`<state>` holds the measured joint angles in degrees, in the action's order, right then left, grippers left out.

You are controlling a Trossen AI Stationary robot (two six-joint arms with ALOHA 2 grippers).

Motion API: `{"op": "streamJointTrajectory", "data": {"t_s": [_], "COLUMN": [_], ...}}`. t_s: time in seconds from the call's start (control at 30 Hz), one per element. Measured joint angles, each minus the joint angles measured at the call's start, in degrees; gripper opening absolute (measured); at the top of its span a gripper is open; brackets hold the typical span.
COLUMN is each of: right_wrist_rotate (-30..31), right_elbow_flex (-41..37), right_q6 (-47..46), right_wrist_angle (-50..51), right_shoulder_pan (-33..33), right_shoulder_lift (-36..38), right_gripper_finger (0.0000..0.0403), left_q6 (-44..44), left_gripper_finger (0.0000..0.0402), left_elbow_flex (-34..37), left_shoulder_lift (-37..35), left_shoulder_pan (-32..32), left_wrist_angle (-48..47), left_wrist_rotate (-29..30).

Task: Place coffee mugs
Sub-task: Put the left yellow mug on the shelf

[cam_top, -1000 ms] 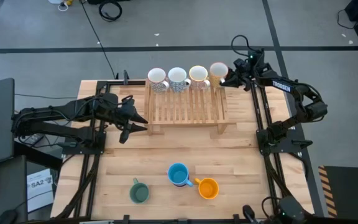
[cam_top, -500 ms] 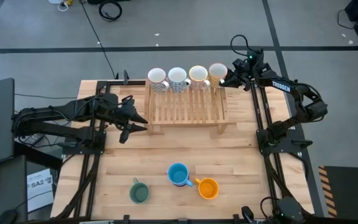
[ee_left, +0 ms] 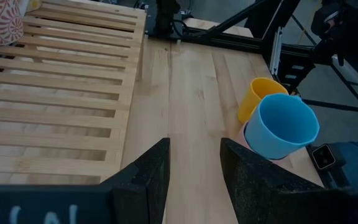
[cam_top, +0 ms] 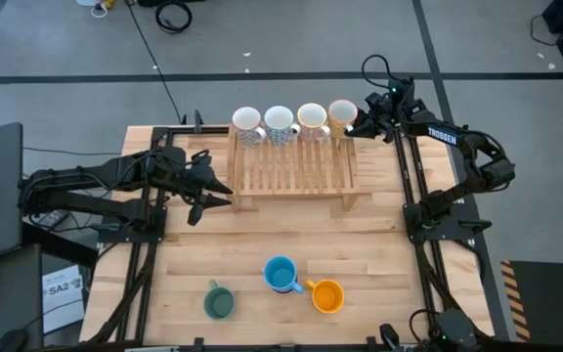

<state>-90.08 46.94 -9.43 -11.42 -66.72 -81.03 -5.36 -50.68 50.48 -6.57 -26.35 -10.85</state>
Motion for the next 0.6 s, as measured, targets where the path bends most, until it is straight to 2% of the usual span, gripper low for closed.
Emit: {"op": "streamJointTrajectory", "data": {"t_s": [0.6], "right_wrist_rotate": [0.00], "right_elbow_flex": [0.00], "right_q6": [-1.60], "right_wrist_angle": [-0.06], "right_shoulder_pan": [0.00], "right_shoulder_lift": [0.00], "right_gripper_finger": [0.0149], "left_q6": [-0.01], "left_gripper_finger": [0.0146], "left_elbow_flex": [-0.02], "left_shoulder_lift": [0.00], "left_shoulder_pan": [0.00], "left_wrist_angle": [0.00], "left_wrist_rotate": [0.00]}}
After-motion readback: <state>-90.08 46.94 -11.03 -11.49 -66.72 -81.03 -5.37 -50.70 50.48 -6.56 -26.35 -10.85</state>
